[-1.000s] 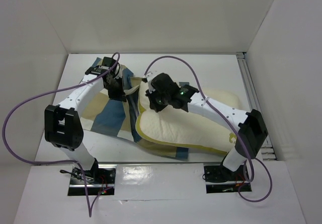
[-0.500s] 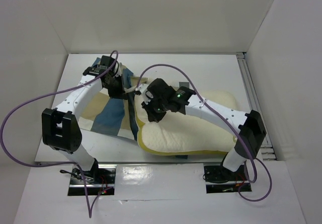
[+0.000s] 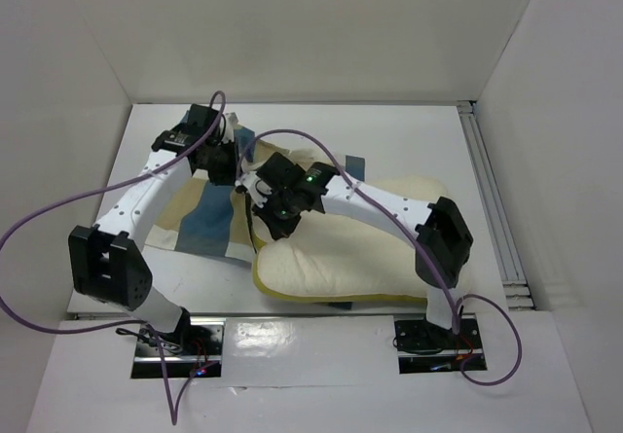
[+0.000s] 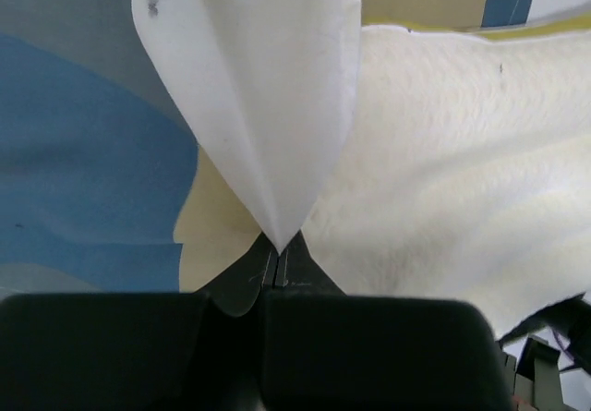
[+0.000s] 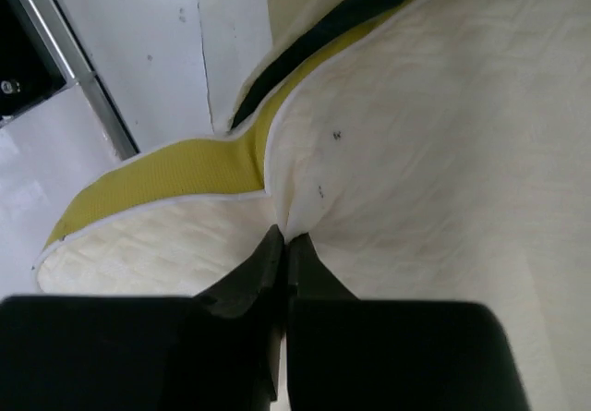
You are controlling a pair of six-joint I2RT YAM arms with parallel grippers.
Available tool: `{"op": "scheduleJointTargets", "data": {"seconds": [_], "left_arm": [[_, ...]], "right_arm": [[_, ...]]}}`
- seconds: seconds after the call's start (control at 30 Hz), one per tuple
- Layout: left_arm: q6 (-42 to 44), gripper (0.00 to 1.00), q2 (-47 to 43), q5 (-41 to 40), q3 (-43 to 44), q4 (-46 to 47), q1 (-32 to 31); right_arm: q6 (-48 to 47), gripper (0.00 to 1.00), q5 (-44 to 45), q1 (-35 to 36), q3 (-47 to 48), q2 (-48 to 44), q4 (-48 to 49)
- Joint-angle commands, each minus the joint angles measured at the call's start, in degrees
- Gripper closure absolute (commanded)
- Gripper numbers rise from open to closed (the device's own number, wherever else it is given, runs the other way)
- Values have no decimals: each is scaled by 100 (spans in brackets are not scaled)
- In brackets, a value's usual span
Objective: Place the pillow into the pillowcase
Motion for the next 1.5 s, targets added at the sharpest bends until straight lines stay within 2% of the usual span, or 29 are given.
{"op": "scheduleJointTargets", "data": {"seconds": [0.0, 0.17, 0.5, 0.67, 0.83, 1.0, 1.23, 1.47], "left_arm": [[206, 100, -463, 247, -83, 25, -61], [207, 100, -534, 247, -346, 25, -61], [119, 100, -587, 63, -532, 25, 8], [119, 100, -700, 677, -645, 376, 114], [119, 100, -806, 1240, -646, 544, 228], [172, 100, -877, 1469, -646, 544, 352], [277, 100, -1061, 1478, -874, 359, 518], [330, 100, -1175, 1530, -1006, 254, 571]], "right_arm": [[-376, 100, -160, -27, 883, 293, 97], [-307, 100, -310, -465, 1174, 347, 324], [-17, 100, -1170, -835, 359, -153, 1484], [185, 100, -1688, -1029, -82, -295, 2221], [54, 100, -1988, -1160, 189, 21, 1995], [106, 100, -1690, -1283, 392, 22, 2143], [440, 100, -1329, -1722, 1156, 522, 1942], [678, 100, -1039, -1723, 1649, 1146, 1784]]}}
